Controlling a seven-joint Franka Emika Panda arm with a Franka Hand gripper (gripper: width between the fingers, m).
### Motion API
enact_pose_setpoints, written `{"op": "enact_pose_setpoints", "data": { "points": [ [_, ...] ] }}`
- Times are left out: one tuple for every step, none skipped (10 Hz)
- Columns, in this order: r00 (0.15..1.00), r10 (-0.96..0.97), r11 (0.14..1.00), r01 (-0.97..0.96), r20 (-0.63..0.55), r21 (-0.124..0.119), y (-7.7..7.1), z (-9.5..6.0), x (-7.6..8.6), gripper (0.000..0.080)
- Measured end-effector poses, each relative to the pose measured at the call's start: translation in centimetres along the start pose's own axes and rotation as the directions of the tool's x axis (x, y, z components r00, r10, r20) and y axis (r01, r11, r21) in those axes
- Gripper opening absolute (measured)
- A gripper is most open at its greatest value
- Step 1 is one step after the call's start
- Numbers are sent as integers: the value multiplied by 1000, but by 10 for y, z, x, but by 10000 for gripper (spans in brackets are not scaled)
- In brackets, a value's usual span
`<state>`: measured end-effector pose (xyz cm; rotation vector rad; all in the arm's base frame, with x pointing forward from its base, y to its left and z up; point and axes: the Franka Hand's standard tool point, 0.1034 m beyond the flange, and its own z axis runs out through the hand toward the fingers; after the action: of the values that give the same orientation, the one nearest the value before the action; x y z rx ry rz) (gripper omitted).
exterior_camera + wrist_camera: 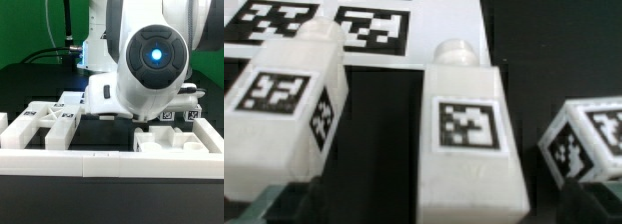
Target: Assemble chair
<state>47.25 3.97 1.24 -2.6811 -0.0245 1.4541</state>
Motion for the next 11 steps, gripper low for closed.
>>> {"op": "enact_pose_setpoints", "data": {
  "points": [
    [1000, 0, 1000, 0, 2, 0, 0, 1, 0, 648],
    [1000, 0, 1000, 0, 5, -1, 0, 3, 1, 648],
    [1000, -1, 1000, 1, 10, -1, -1, 5, 2, 522],
    [1000, 7, 1000, -7, 16, -1, -1, 8, 1, 387],
    [1000, 15, 1000, -15, 24, -2, -1, 12, 0, 387],
    [999, 19, 1000, -19, 26, -3, -2, 13, 0, 287],
    [999, 18, 1000, -18, 26, -3, -2, 13, 0, 287],
    [1000, 12, 1000, -12, 23, -2, -1, 11, 0, 287],
    [1000, 3, 1000, -3, 16, -1, 0, 7, 0, 287],
    [1000, -9, 1000, 9, 11, 2, 0, -2, -3, 287],
    [1000, -20, 1000, 20, 4, 2, 0, -14, -10, 287]
  ]
}}
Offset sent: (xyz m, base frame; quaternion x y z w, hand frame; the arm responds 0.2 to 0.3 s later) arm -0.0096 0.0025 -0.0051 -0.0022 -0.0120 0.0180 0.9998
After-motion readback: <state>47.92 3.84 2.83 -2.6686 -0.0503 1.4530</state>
